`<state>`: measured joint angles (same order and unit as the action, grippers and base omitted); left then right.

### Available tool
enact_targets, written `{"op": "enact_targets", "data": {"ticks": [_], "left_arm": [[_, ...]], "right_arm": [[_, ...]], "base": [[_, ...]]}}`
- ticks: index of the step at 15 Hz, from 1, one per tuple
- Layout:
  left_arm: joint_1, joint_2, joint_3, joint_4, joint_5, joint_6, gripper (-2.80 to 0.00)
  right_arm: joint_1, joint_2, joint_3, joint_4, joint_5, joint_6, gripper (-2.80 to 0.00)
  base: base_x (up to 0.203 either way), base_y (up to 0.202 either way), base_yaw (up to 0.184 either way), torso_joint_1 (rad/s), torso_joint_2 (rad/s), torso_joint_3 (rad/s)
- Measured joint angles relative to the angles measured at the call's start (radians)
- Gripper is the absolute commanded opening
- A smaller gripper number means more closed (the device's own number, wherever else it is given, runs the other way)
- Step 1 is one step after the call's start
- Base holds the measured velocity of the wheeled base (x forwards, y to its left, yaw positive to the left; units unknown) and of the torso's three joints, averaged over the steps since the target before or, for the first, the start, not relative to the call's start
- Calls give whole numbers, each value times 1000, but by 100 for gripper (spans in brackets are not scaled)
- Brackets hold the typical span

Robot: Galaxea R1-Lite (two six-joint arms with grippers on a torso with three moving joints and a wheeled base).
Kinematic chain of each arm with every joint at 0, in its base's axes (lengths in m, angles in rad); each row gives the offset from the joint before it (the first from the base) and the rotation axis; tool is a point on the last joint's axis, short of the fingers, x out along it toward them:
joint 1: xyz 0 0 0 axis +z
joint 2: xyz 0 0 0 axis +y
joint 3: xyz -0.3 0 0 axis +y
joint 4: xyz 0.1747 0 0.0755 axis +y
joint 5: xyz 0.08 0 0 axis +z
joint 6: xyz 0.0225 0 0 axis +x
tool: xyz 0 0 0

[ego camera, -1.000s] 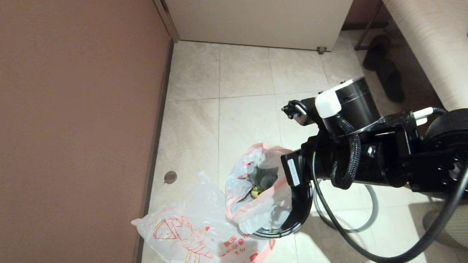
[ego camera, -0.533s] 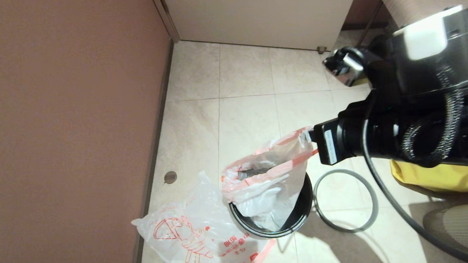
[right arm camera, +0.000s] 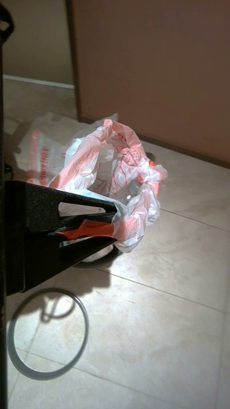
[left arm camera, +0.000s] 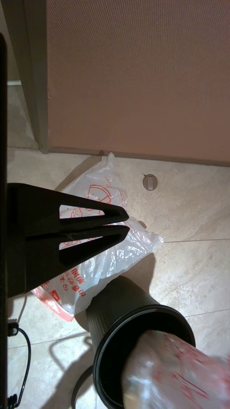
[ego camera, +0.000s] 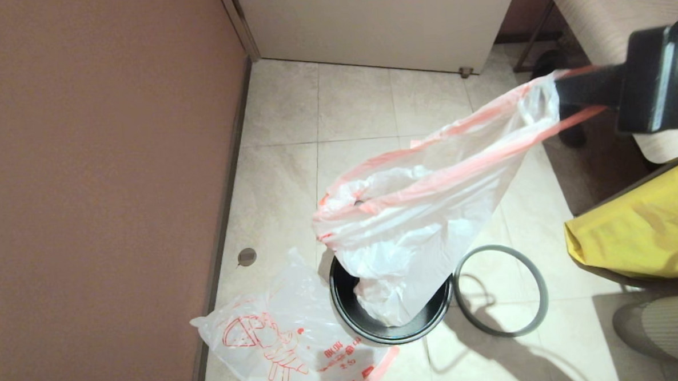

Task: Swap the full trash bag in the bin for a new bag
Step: Place the trash bag on the floor

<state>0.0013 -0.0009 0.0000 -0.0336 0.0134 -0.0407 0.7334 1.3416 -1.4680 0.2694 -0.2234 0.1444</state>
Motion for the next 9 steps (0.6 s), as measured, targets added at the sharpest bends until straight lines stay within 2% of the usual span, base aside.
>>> {"op": "enact_targets", "data": {"ticks": [2,4,6,9], "left_arm": [[0,0,0,0,0,0,-280],[0,0,0,0,0,0,-280],[0,0,0,0,0,0,-280],[0,0,0,0,0,0,-280]], "right_arm": [[-34,-10,-142,66,-1,-1,-280],[-113,3,-334,139,-2,-12,-280],[-259,36,-469,154,-15,-70,-280],[-448,128,-507,27,-136,-171,-280]], "base": [[0,0,0,0,0,0],[0,0,0,0,0,0],[0,0,0,0,0,0],[0,0,0,0,0,0]]}}
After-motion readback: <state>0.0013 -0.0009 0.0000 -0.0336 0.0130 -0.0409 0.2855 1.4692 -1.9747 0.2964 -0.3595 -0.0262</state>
